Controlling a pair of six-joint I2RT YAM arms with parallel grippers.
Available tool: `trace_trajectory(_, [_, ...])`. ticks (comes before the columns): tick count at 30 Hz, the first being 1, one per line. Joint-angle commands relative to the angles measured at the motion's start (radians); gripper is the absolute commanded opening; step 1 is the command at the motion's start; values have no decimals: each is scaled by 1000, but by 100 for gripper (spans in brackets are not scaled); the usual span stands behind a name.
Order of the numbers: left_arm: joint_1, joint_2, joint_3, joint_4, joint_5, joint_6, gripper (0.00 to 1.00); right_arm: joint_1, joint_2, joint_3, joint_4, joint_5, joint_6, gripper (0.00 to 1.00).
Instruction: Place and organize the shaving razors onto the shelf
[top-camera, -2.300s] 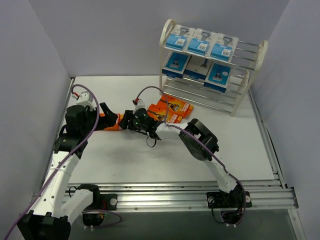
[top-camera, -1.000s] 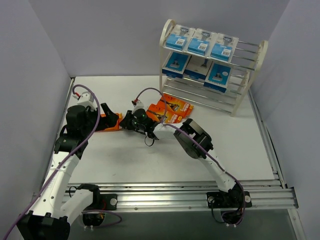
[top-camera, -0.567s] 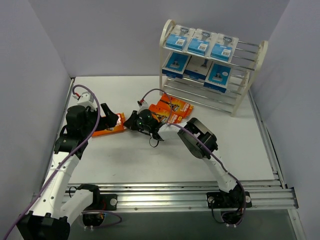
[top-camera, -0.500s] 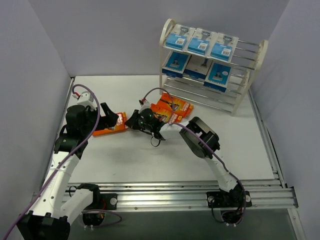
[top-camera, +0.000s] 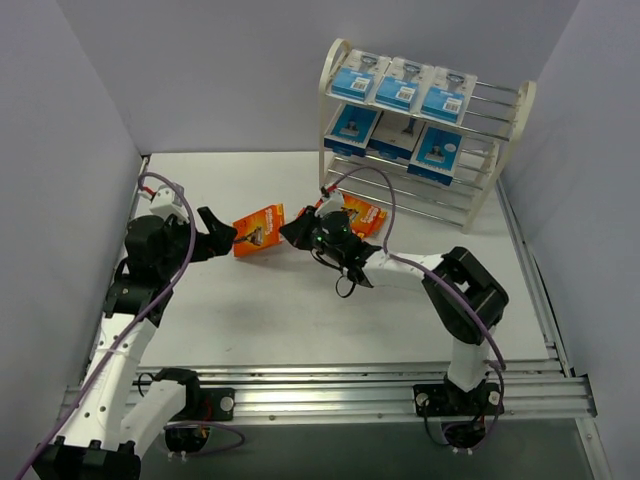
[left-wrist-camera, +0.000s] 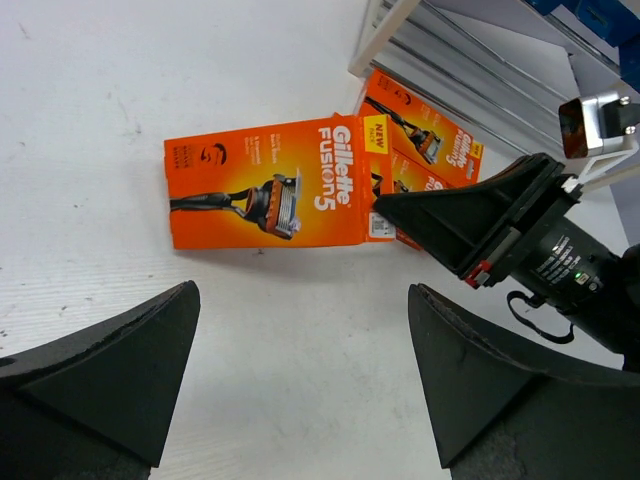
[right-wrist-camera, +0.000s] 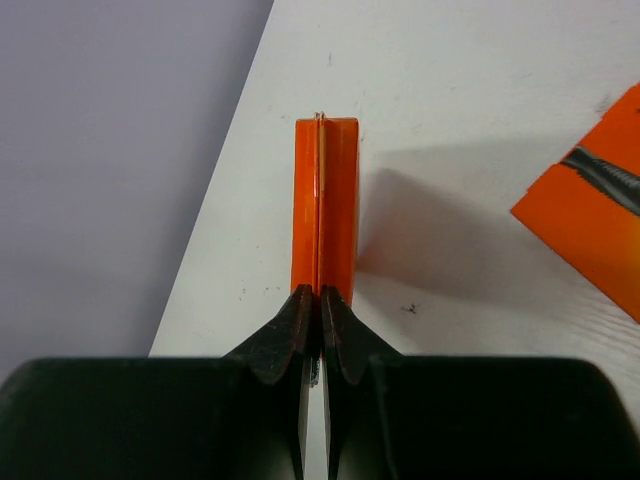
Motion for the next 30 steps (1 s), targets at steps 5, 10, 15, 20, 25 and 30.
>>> trace_trajectory(5, [3,4,-129,195,232,-213,94,-67,-191,-143,75,40,3,0])
trace_trajectory(10, [-39,-26,-246,333,266,-427,94,-77,-269,-191,35,42,-32,0])
trace_trajectory(15, [-151,-85,-312,338,139,-514,94,-78,-338,-257,16,51,-52,0])
trace_trajectory(20, [-270,-74,-456,546,51,-643,94,-78,-383,-312,4,51,-55,0])
trace_trajectory(25, [-392,12,-469,618,-73,-662,94,-80,-415,-352,-7,43,-60,0])
trace_trajectory(30, [-435,118,-486,749,-130,-727,94,-75,-448,-381,-11,43,-58,0])
